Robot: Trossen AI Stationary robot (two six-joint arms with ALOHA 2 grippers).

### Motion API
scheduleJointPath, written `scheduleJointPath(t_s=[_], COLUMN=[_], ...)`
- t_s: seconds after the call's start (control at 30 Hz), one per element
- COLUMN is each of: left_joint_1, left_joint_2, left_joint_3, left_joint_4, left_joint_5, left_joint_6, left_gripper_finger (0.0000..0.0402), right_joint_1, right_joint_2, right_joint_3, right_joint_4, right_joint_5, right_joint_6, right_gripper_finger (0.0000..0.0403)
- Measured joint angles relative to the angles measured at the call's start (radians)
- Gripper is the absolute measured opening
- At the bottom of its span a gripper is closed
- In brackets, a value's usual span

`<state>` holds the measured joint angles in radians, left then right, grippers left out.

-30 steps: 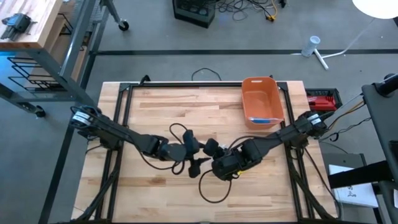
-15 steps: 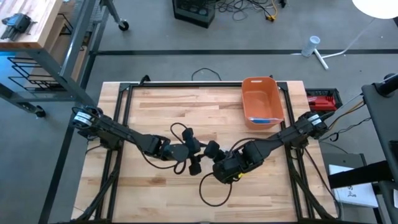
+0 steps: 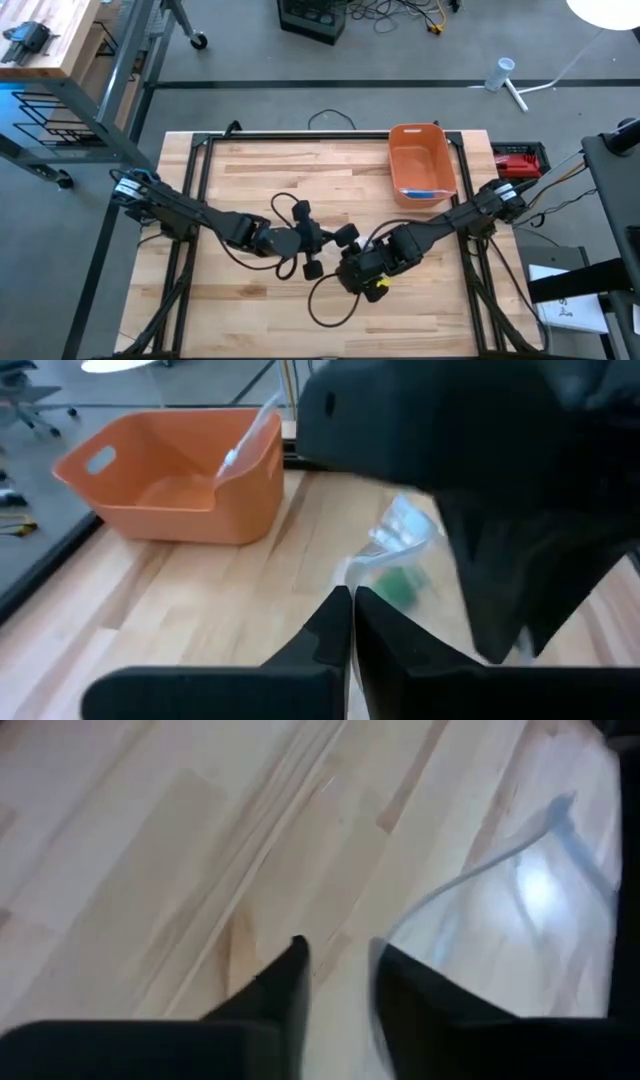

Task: Roll bandage
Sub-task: Put the green bandage into the zip bag

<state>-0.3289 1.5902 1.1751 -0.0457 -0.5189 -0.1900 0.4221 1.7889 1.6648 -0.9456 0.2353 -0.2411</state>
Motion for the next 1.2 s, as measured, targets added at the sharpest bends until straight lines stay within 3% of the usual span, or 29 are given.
scheduleJointPath(t_s=[0.3,0.57,0.77,0.93,1.07,1.2], left_joint_1=[-0.059,-0.102,-0.104,-0.111,-0.111,-0.111], left_joint_2=[0.000,-0.001,-0.001,-0.001,-0.001,-0.001], left_joint_3=[0.113,0.140,0.137,0.133,0.119,0.107], left_joint_4=[-0.218,-0.229,-0.247,-0.256,-0.271,-0.269], left_joint_5=[-0.240,-0.315,-0.337,-0.398,-0.449,-0.460], left_joint_6=[0.009,0.047,0.048,0.053,0.059,0.051], left_gripper_finger=[0.0001,0.0000,0.0000,0.0000,0.0000,0.0000], right_joint_1=[0.008,0.008,0.008,0.008,0.017,0.048], right_joint_2=[0.000,-0.001,-0.002,-0.002,-0.002,-0.033], right_joint_3=[0.128,0.272,0.337,0.344,0.291,0.176], right_joint_4=[-0.045,-0.125,-0.152,-0.277,-0.315,-0.302], right_joint_5=[0.064,0.107,0.119,0.196,0.219,0.348], right_joint_6=[0.089,0.091,0.119,0.249,0.362,0.466], right_gripper_finger=[0.0223,0.0292,0.0298,0.0277,0.0255,0.0228])
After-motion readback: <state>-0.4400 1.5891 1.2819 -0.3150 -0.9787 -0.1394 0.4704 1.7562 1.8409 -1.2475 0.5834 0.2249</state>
